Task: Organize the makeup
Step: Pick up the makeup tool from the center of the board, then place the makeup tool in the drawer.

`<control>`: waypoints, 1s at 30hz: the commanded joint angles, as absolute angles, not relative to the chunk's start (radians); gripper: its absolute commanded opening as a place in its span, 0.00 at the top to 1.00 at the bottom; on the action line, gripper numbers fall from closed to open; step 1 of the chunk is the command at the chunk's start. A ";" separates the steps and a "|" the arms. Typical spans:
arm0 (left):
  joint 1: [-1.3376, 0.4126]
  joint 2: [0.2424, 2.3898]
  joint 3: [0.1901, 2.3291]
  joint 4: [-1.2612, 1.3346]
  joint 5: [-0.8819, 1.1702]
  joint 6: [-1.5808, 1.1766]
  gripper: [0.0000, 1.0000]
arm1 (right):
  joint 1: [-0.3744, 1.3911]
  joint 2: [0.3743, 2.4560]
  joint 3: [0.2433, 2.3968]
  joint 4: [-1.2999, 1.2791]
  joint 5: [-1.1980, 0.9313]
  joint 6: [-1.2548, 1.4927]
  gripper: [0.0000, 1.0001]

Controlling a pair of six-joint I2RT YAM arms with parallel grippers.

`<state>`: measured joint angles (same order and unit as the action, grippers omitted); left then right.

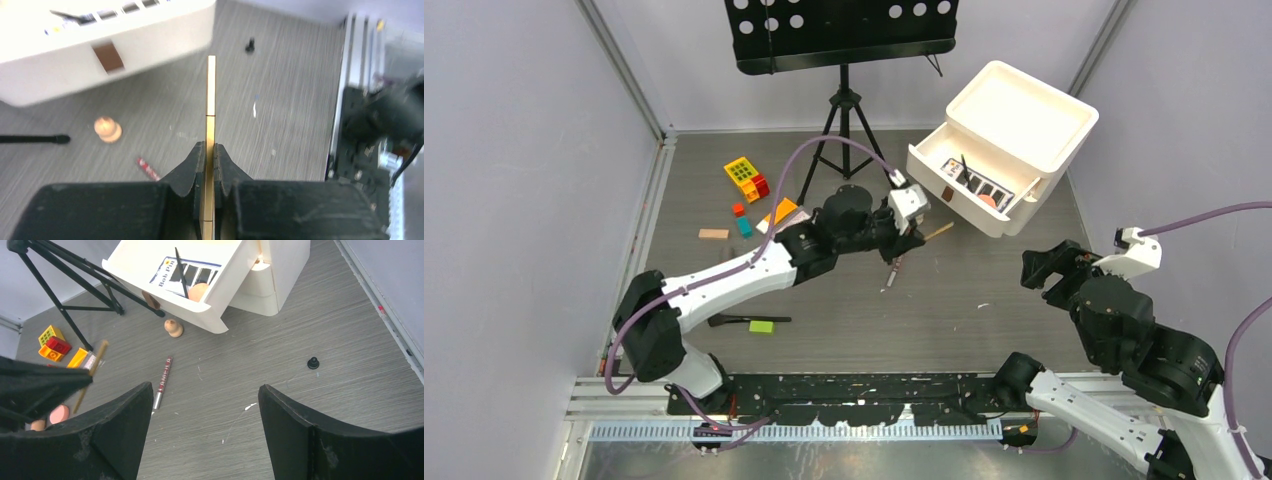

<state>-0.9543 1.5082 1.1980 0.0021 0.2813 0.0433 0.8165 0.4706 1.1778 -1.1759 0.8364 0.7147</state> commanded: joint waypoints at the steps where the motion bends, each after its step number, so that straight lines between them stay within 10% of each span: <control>1: -0.933 1.555 1.352 0.117 0.225 -0.151 1.00 | 0.817 0.452 1.178 -1.161 0.835 0.748 0.19; 30: -0.939 1.998 1.753 0.333 -0.579 -1.257 1.00 | 0.817 0.390 1.213 -1.221 0.920 0.851 0.28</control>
<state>-0.9241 1.9659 1.6657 0.3298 -0.4358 -1.1564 0.8165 0.3901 1.1801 -1.2079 0.8577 0.8101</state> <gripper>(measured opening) 0.069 0.720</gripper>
